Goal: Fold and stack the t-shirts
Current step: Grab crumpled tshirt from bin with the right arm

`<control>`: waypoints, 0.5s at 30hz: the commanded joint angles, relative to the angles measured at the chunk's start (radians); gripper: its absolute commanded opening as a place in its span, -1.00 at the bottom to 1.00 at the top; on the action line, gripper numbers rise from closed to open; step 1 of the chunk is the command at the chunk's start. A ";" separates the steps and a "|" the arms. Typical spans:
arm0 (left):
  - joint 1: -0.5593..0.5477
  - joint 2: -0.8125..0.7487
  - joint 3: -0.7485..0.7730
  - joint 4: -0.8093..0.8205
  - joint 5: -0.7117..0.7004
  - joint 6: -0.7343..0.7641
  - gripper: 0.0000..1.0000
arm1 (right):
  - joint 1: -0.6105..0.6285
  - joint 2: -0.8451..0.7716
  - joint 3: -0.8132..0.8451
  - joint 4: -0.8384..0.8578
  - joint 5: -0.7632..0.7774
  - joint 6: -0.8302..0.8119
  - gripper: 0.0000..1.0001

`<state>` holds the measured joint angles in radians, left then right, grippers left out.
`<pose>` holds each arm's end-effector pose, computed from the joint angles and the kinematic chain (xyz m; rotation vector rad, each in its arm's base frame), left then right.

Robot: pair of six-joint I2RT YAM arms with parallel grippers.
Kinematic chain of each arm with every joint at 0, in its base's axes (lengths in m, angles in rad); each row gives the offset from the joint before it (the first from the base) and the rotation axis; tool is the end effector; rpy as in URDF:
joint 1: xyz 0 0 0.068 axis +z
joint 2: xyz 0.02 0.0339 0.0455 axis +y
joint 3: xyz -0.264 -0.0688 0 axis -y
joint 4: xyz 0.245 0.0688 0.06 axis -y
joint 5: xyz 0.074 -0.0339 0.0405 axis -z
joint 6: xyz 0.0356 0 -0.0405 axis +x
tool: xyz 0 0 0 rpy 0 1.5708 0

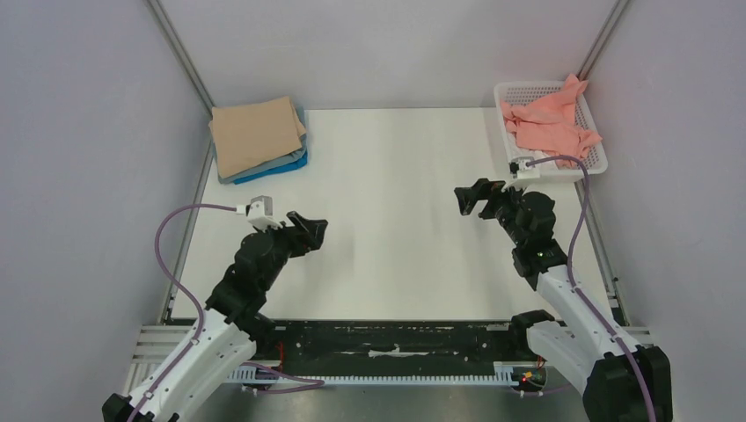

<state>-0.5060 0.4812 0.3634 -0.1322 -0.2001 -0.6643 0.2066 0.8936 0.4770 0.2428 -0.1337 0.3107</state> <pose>0.1275 -0.0626 0.2395 -0.2913 1.8409 -0.6417 0.2051 0.0478 0.2561 -0.0073 1.7689 0.4936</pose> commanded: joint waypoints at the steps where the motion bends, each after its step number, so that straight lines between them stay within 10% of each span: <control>1: -0.001 0.016 0.000 0.048 -0.007 0.042 0.72 | 0.001 0.012 0.015 0.107 -0.004 -0.088 0.96; 15: 0.000 0.026 0.015 0.061 0.001 -0.034 0.72 | -0.090 0.398 0.511 -0.233 0.258 -0.150 0.96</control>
<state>-0.5060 0.5110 0.3576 -0.0994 -0.2073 -0.6682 0.1696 1.1637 0.8215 0.1299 0.0528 0.1730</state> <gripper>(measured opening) 0.856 0.979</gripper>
